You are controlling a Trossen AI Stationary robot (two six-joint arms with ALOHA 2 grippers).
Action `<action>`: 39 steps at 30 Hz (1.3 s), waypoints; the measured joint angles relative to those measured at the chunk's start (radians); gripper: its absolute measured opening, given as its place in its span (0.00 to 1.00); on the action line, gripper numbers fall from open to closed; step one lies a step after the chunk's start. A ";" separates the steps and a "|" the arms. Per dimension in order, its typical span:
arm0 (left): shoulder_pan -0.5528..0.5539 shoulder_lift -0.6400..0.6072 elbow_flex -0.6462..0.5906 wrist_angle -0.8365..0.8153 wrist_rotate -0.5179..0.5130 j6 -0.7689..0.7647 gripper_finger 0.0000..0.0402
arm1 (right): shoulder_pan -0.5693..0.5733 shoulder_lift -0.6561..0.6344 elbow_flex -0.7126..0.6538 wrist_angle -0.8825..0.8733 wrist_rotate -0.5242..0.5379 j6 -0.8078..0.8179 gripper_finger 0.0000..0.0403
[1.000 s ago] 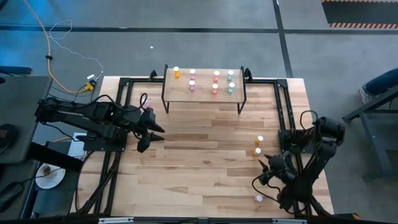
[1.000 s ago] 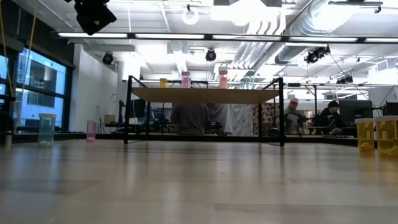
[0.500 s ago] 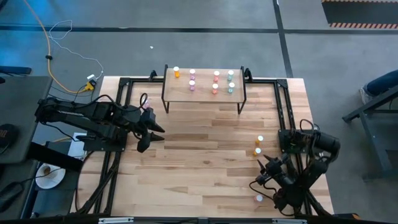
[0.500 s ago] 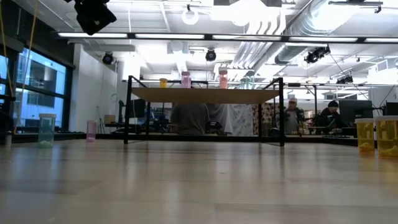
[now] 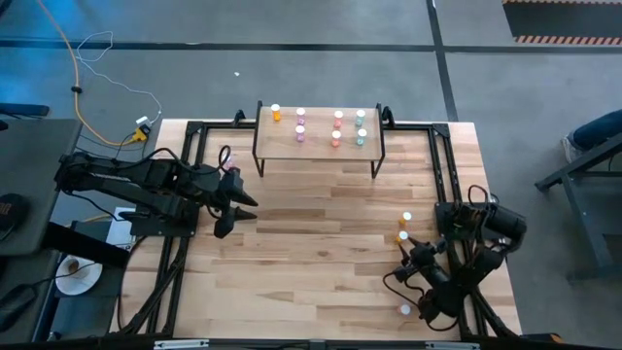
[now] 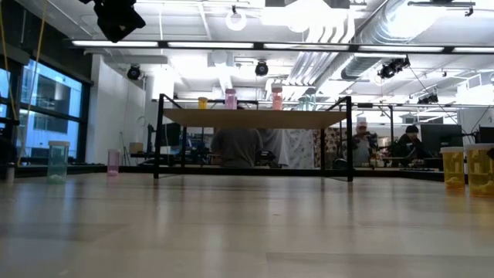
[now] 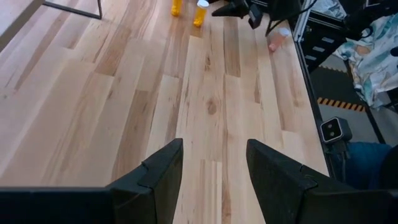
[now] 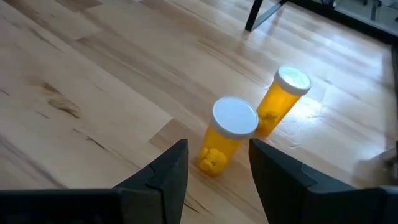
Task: Pick and place medicine bottles onto shelf by color
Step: Put the bottom orange pill bottle on the shelf aligned with the other orange pill bottle
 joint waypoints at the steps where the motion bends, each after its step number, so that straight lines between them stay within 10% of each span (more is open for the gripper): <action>1: 0.000 0.000 0.000 0.000 0.000 0.000 0.42 | -0.004 0.000 -0.008 0.016 0.001 0.000 0.40; 39: 0.000 0.000 0.000 0.000 0.000 0.001 0.42 | -0.078 -0.002 -0.076 0.111 0.070 -0.007 0.20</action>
